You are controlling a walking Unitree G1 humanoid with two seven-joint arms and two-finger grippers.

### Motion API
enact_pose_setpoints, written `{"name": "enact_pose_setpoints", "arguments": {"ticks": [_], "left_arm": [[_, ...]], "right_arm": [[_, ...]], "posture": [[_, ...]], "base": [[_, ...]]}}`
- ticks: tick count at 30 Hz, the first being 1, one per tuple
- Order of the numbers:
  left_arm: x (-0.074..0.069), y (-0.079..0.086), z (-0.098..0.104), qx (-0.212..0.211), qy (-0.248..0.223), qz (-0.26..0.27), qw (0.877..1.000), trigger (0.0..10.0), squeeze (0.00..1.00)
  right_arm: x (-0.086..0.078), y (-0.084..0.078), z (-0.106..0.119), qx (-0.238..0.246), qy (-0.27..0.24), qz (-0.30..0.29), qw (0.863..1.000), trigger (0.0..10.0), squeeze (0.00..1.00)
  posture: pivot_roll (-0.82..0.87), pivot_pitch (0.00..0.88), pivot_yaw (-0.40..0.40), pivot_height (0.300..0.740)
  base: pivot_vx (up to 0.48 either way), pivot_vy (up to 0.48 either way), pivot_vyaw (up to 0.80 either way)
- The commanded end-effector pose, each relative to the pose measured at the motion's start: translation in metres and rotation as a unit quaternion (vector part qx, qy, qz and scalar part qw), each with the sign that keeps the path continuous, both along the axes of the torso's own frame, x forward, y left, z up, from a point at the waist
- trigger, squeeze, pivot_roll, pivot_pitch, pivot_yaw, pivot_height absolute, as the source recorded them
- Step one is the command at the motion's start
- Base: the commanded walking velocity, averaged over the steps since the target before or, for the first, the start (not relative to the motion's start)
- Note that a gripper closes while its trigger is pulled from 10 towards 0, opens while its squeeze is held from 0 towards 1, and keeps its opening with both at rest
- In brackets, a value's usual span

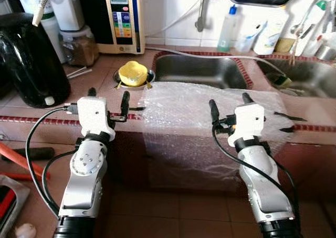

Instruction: Kitchen organization

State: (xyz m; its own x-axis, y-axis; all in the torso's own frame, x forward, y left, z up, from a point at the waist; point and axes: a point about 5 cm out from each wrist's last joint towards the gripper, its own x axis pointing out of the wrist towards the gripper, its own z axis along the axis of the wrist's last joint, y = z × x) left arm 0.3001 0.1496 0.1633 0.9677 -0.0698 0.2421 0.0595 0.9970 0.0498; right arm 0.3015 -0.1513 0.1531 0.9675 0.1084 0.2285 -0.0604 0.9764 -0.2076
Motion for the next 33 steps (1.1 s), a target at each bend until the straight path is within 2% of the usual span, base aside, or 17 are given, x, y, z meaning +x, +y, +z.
{"name": "enact_pose_setpoints", "arguments": {"ticks": [1, 7, 33], "left_arm": [[0.0004, -0.0038, -0.0023, 0.004, 0.008, -0.004, 1.000, 10.0, 0.00], [0.0000, -0.0054, -0.0031, 0.006, 0.012, -0.010, 1.000, 10.0, 0.00], [0.0002, -0.0070, -0.0046, -0.004, 0.019, -0.011, 1.000, 10.0, 0.00]], "right_arm": [[0.0002, -0.0037, 0.0002, -0.001, 0.000, -0.004, 1.000, 10.0, 0.00], [-0.0010, -0.0046, -0.0004, -0.002, 0.001, -0.007, 1.000, 10.0, 0.00], [-0.0011, -0.0031, -0.0017, -0.002, 0.005, -0.002, 1.000, 10.0, 0.00]], "posture": [[0.05, 0.000, -0.004, 0.740], [0.04, 0.000, 0.000, 0.740], [0.05, 0.000, -0.005, 0.740]], "base": [[0.000, 0.000, 0.00], [0.000, 0.000, 0.00], [0.000, -0.307, 0.00]]}}
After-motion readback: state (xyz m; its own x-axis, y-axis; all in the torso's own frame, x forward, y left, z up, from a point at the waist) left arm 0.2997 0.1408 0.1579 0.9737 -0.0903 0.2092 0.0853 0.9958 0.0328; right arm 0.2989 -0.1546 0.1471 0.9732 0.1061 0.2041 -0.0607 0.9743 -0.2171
